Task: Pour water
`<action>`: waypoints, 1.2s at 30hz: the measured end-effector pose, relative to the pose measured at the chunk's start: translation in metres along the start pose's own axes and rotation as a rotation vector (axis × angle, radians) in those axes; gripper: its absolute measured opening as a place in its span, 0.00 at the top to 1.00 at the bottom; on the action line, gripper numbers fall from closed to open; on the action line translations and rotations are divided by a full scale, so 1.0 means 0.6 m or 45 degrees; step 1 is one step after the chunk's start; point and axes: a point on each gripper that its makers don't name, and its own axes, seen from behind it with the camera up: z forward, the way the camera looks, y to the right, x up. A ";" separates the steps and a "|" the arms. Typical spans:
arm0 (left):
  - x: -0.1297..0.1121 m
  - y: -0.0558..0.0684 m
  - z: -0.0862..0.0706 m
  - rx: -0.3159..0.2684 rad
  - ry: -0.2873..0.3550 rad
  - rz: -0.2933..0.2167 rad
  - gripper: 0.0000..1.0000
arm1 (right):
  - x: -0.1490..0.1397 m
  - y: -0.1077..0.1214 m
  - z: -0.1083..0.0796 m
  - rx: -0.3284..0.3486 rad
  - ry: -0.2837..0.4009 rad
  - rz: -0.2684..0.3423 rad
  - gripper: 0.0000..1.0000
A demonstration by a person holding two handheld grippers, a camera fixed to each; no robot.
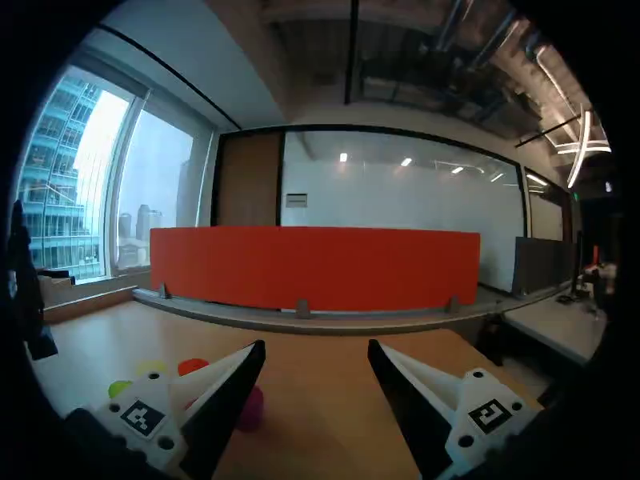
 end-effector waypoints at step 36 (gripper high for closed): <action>0.131 0.078 0.009 -0.423 -0.066 -0.031 0.01 | 0.124 -0.130 -0.014 0.520 0.003 0.028 0.01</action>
